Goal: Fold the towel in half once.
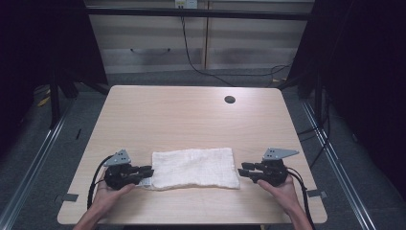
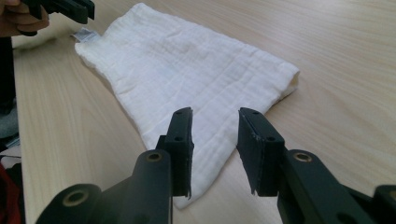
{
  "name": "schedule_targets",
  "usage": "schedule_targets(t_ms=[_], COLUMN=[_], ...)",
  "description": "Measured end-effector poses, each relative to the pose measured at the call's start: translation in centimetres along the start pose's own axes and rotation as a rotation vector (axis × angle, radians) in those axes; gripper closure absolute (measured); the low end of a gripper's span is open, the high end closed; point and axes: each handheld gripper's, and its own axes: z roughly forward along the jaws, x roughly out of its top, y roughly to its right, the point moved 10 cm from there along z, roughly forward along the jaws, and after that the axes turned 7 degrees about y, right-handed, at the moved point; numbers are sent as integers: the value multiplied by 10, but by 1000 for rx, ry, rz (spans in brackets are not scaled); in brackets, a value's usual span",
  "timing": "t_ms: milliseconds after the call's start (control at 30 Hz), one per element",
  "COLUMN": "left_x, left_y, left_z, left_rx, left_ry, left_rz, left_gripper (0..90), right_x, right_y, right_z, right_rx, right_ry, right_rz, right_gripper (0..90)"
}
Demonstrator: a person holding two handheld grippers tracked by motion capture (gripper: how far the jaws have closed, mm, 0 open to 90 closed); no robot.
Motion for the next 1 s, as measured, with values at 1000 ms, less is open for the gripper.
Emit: schedule_targets(t_ms=[1000], left_x=[30], left_y=[-55], left_z=[43], left_rx=[82], left_ry=[-1], left_rz=[-84], left_gripper=[688], right_x=[31], right_y=[60], right_z=[83], right_rx=[-66], right_ry=[-75], right_rz=[-8], right_gripper=[669])
